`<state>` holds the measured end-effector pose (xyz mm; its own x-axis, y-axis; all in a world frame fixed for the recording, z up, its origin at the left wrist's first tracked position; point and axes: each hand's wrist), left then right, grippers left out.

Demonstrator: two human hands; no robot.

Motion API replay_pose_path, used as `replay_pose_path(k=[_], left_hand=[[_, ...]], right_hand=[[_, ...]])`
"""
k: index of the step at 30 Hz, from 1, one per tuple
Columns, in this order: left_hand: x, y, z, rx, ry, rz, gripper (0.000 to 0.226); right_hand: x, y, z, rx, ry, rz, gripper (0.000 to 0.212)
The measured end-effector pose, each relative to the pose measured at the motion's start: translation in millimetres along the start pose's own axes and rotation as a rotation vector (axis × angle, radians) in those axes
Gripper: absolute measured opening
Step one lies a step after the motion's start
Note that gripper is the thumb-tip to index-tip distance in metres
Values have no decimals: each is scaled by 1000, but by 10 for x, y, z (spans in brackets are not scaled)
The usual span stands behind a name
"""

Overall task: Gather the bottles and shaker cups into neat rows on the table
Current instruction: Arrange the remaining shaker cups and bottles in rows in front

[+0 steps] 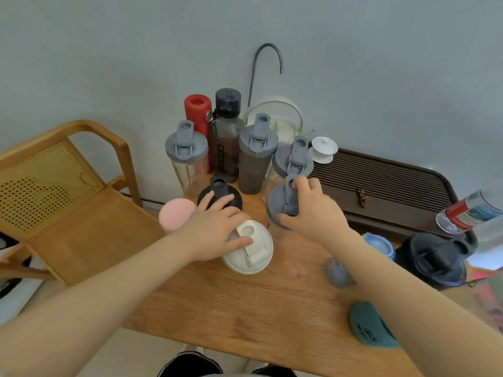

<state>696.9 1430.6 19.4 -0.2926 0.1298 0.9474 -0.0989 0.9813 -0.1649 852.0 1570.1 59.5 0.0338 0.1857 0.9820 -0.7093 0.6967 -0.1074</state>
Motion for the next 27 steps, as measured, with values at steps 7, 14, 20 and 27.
replay_pose_path(k=[7,14,20,27], left_hand=[[81,50,48,167,16,-27,61],[139,131,179,275,-44,45,71],[238,219,314,226,-15,101,69],[214,292,396,149,55,-18,94]], right_hand=[[109,81,222,92,5,-124,55],[24,337,381,112,-55,-73,54],[42,593,490,98,-47,-77,57],[9,608,380,143,-103,-79,66]])
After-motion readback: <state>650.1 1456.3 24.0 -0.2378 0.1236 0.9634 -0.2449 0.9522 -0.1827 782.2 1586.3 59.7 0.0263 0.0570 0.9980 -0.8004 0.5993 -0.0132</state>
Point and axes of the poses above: each hand's wrist, its own y-axis towards the middle knuckle, its own x-axis out of the back of the hand, z = x × y, and after that the axes turned 5 degrees about -y, right-handed
